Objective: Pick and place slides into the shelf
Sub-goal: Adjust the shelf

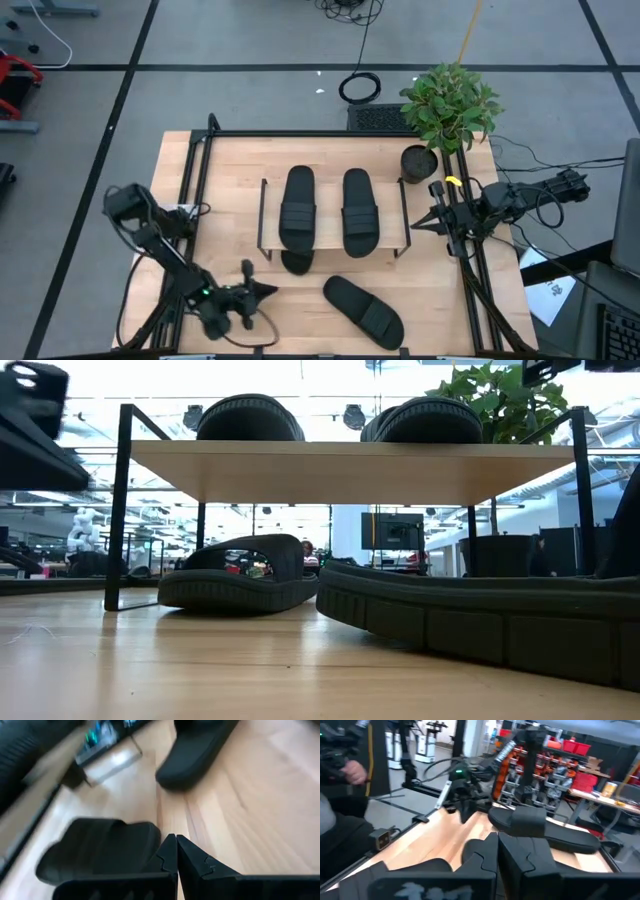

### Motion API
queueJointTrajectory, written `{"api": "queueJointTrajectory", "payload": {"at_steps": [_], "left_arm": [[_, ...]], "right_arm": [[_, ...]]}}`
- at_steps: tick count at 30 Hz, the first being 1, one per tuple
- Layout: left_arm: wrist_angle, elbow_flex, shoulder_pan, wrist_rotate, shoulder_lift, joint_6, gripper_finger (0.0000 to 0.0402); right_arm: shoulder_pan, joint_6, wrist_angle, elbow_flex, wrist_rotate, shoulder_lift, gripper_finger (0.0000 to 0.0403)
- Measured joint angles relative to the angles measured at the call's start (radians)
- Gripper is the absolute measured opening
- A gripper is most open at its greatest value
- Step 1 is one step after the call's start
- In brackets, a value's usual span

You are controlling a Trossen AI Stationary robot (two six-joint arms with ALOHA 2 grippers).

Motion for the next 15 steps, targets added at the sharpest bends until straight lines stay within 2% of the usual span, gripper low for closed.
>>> {"api": "queueJointTrajectory", "payload": {"at_steps": [6,15], "left_arm": [[-0.292,0.142,0.105,0.130,0.091,-0.177,0.0000],[-0.283,0.164,0.159,0.219,0.101,-0.156,0.0000]], "right_arm": [[-0.001,0.010,0.000,0.000,0.123,0.000,0.0000],[0.000,0.027,-0.001,0.000,0.128,0.000,0.0000]]}}
